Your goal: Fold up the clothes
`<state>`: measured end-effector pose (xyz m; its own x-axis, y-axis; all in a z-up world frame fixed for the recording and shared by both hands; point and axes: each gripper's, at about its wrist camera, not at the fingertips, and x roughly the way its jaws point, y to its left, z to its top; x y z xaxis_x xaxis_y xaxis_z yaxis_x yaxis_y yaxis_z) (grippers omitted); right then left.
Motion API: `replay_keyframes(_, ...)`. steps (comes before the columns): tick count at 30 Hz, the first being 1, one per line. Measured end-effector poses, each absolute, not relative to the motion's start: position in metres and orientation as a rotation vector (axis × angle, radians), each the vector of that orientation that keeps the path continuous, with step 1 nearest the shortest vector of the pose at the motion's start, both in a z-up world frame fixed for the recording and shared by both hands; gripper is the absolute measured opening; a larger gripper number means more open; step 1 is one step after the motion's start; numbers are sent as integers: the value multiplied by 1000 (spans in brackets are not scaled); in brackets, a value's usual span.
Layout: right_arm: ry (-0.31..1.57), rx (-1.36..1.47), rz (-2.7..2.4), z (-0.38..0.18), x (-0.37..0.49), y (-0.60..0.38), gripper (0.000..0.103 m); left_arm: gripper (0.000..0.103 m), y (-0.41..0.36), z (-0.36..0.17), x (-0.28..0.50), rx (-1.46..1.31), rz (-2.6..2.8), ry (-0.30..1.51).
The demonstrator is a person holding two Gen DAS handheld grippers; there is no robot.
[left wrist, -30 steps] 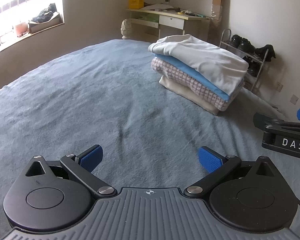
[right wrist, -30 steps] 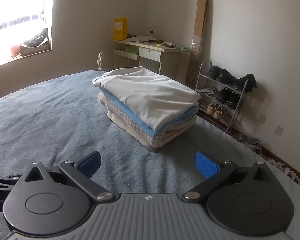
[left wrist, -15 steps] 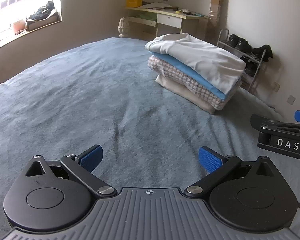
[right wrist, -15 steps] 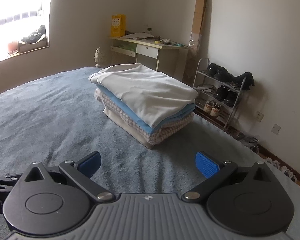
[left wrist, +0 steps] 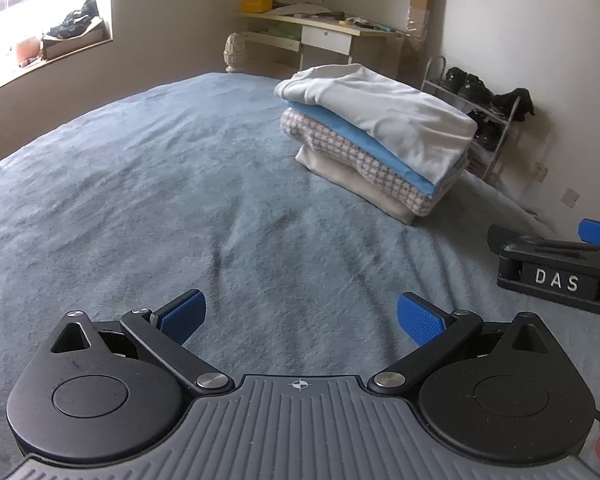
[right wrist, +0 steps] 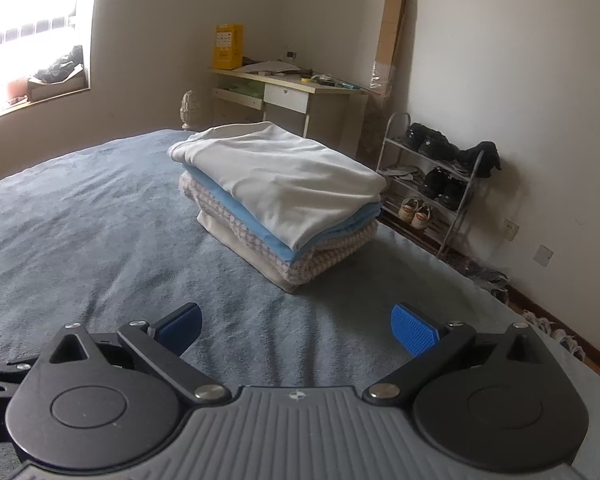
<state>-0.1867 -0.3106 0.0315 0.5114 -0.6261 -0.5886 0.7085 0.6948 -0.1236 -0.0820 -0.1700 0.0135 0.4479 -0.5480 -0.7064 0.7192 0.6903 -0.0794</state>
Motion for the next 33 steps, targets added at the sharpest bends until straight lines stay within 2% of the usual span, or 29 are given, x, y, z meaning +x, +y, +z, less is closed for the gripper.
replay_keyframes(33, 671, 149, -823, 29, -188, -313, 103, 103, -173, 13, -89, 258, -803, 771)
